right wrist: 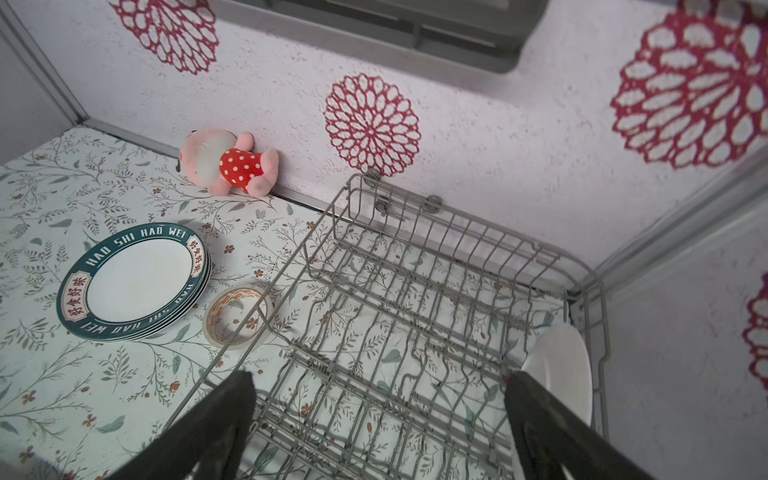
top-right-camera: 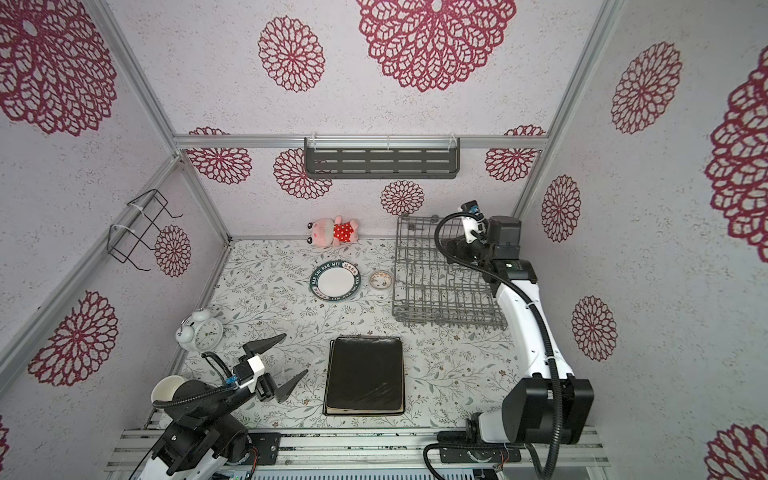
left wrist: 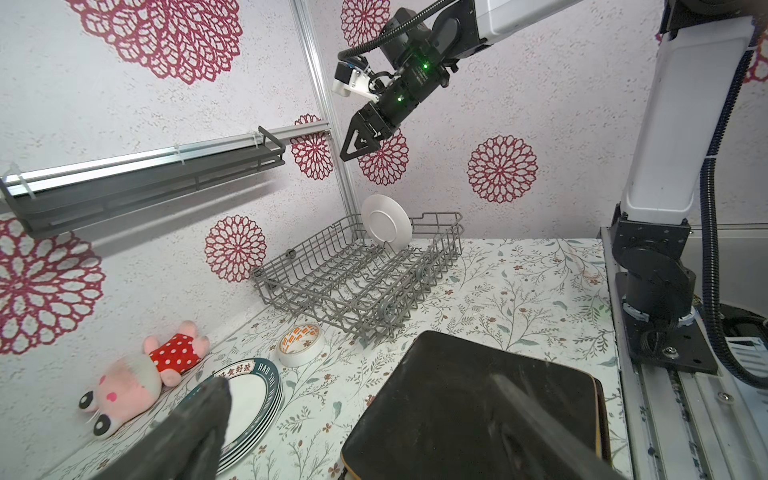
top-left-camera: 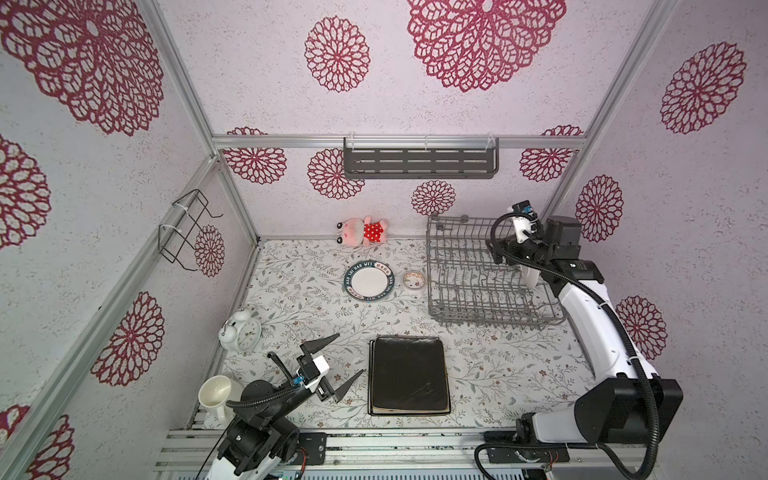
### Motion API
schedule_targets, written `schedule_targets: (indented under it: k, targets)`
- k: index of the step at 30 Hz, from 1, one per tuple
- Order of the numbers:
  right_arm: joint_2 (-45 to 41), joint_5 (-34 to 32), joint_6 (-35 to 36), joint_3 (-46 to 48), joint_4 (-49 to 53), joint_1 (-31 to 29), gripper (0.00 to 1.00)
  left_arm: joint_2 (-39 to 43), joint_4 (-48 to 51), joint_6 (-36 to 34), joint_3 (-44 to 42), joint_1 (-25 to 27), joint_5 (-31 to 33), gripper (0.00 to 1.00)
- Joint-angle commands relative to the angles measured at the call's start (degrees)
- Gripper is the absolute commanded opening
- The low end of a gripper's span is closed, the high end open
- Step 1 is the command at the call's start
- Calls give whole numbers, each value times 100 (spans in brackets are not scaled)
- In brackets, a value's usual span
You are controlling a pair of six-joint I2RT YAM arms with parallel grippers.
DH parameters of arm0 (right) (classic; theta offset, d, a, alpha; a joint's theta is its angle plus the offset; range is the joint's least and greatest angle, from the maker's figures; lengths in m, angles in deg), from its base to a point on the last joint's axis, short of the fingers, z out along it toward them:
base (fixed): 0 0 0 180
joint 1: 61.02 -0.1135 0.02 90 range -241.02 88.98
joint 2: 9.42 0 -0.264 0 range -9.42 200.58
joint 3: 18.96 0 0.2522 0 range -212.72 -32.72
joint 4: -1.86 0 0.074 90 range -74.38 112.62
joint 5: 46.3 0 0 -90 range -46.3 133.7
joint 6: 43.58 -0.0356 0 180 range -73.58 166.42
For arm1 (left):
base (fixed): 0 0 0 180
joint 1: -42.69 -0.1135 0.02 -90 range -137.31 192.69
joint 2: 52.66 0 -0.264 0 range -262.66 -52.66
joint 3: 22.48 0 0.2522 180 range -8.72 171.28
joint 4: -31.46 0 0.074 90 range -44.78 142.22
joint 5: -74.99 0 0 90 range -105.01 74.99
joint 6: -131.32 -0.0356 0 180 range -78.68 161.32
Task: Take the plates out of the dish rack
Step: 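Grasp the top edge of the last white rack plate with the right gripper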
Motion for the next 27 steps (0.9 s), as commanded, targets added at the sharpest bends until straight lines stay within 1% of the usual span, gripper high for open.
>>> schedule_targets:
  k: [1,3,5,8,12,19,23,27]
  targets:
    - [5,367,-864,95,14,507,94,77,-18,-31,-30,-54,-12,97]
    - [14,446,-1129,257,-183,853,89,77,-18,-33,-38,-53,-16,97]
    - [13,743,-1357,482,-521,1175,86,77,-18,-25,-38,-57,-21,98]
    - [213,1138,-1583,520,-671,1526,80,77,-10,-21,-32,-65,-26,97]
    - [514,1220,-1583,426,-649,1743,77,77,-9,-25,-38,-61,-26,97]
    - [927,1247,-1562,450,-816,2039,67,77,-4,-19,-47,-75,-34,97]
    - [1164,1211,-1521,436,-829,2093,60,77,-1,-22,-47,-83,-41,97]
    - [1354,1203,-1456,412,-804,2111,57,77,-1,-22,-47,-89,-54,97]
